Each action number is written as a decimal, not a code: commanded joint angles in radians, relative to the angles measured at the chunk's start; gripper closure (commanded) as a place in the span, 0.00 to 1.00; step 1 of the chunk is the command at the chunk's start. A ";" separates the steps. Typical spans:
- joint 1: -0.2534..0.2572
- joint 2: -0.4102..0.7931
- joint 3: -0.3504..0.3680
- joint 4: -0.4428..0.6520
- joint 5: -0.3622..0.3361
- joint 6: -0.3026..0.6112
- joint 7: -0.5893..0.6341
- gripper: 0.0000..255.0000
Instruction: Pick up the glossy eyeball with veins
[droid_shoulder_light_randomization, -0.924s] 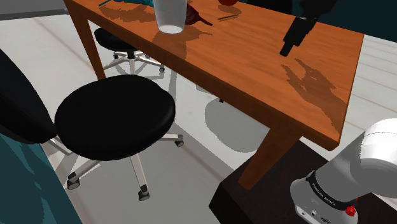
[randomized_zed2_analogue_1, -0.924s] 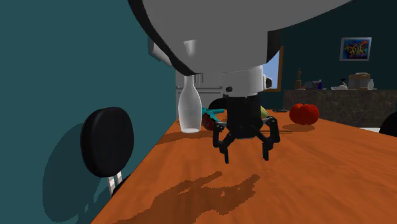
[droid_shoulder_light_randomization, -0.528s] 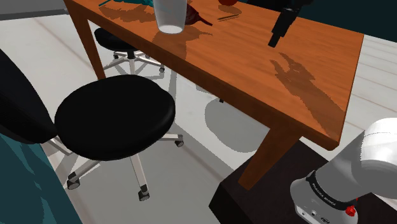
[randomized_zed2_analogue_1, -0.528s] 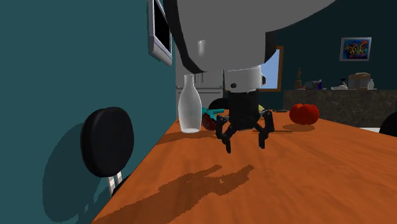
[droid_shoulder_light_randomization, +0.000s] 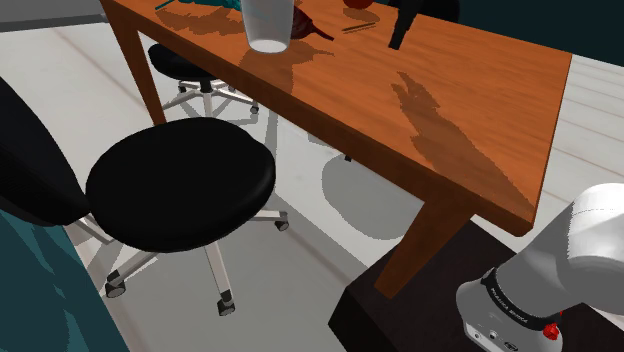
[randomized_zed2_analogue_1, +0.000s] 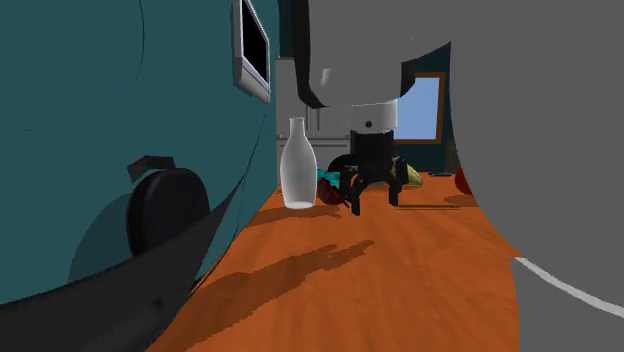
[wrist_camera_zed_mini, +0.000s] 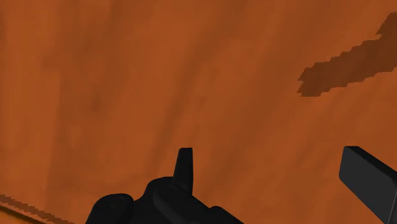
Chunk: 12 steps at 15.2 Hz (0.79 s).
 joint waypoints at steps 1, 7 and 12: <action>0.016 0.087 -0.003 0.098 0.008 -0.003 -0.067 0.00; 0.050 0.308 0.006 0.379 0.038 -0.046 -0.250 0.00; 0.072 0.508 0.034 0.670 0.056 -0.126 -0.387 0.00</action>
